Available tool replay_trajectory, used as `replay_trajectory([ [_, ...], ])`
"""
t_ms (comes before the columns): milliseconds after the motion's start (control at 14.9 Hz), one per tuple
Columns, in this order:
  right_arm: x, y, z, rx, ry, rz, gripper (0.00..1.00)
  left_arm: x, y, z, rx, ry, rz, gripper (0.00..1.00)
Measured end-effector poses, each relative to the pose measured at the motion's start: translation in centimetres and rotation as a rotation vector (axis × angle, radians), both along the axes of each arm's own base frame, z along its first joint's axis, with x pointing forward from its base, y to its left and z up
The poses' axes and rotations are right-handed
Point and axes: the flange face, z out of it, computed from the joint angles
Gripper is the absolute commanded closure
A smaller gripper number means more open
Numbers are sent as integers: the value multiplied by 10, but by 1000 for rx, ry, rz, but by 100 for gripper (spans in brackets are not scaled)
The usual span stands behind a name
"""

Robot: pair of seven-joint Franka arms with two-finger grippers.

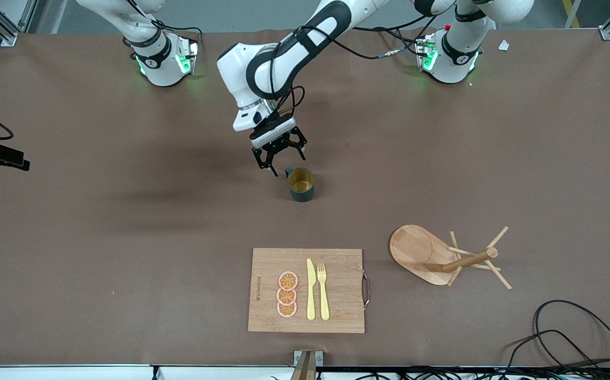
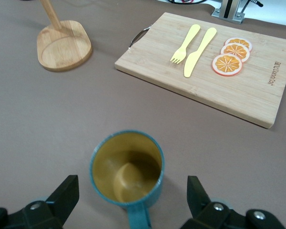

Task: Pass cup and hang on rack
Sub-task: 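Lower the left gripper onto the mug handle and grasp it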

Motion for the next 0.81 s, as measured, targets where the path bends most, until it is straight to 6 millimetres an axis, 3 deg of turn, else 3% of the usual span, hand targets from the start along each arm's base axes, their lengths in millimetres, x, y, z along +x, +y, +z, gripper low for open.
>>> replay_trajectory([
  [269, -1, 6, -4, 3, 29, -23, 0, -11, -5, -63, -12, -75, 17, 0],
  [403, -1, 21, -2, -6, 37, -79, 0, -15, -6, -89, -22, -89, 24, 0],
  [538, -2, 37, 6, -12, 33, -94, 0, -16, -6, -98, -20, -94, 25, 1],
  [806, -13, 40, 25, -13, 19, -104, 0, -18, -8, -100, -18, -96, 19, 17],
])
